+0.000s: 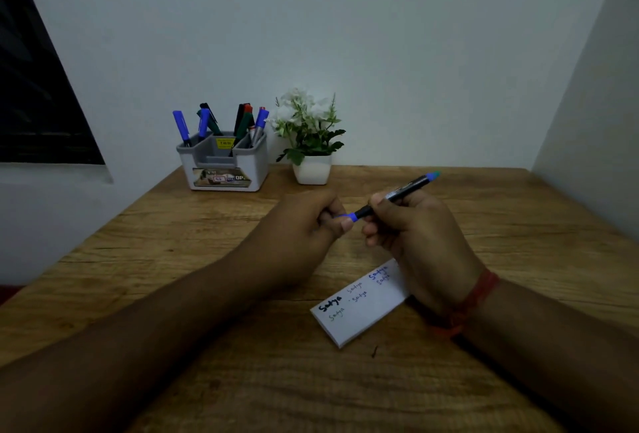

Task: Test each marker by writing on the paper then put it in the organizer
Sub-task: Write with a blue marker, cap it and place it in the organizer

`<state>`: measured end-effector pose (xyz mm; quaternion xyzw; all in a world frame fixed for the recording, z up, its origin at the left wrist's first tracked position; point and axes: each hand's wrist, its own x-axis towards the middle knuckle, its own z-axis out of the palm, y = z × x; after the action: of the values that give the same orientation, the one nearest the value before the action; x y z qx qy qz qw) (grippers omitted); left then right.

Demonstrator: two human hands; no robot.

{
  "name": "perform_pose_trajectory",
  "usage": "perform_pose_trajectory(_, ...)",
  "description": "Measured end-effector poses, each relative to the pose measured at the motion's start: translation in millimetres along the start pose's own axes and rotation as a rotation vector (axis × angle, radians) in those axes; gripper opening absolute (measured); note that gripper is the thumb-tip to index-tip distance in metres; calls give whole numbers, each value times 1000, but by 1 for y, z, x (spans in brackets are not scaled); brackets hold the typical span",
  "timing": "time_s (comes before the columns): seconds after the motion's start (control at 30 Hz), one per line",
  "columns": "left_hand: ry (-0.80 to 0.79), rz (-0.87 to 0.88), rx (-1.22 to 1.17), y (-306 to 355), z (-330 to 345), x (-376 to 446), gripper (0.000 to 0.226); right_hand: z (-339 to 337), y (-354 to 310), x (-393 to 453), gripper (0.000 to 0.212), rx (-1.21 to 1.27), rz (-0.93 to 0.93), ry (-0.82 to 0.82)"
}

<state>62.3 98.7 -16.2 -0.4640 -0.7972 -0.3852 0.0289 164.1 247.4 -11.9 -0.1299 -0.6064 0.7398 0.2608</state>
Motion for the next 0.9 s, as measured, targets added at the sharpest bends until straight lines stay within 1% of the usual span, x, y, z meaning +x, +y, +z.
perform_pose_trajectory(0.07, -23, -122, -47, -8, -9, -4, 13, -17, -13, 9, 15, 131, -26, 124)
perform_pose_trajectory(0.13, -27, -173, -3, -19, -16, -6, 12, -32, -19, 16, 15, 177, -37, 165)
perform_pose_trajectory(0.23, -66, -113, 132, -24, -9, -2, 9, -29, -13, 16, 12, 117, -30, 92)
perform_pose_trajectory(0.37, -142, 25, 323, -26, 9, 7, 17, -9, -10, 11, 8, 172, -39, 18)
perform_pose_trajectory(0.47, -146, 35, 333, -32, 9, 9, 20, -8, -8, 10, 5, 173, -39, -10)
perform_pose_trajectory(0.5, -150, 27, 322, -33, 9, 9, 24, -9, -8, 9, 5, 168, -44, -15)
perform_pose_trajectory(0.53, -161, 8, 321, -34, 8, 8, 33, -10, -7, 9, 6, 153, -47, -17)
perform_pose_trajectory(0.63, -271, -108, 384, -36, 0, 7, 78, -12, -9, 8, 5, 100, -62, -36)
perform_pose_trajectory(0.67, -322, -140, 415, -37, -5, 5, 89, -14, -10, 7, 4, 79, -72, -50)
perform_pose_trajectory(0.7, -371, -162, 442, -38, -10, 3, 96, -15, -12, 6, 4, 47, -88, -64)
perform_pose_trajectory(0.83, -563, -261, 520, -44, -31, -5, 113, -15, -27, -10, 15, -128, -175, -117)
perform_pose_trajectory(0.9, -623, -298, 549, -44, -35, -6, 122, -7, -33, -24, 11, -223, -186, -156)
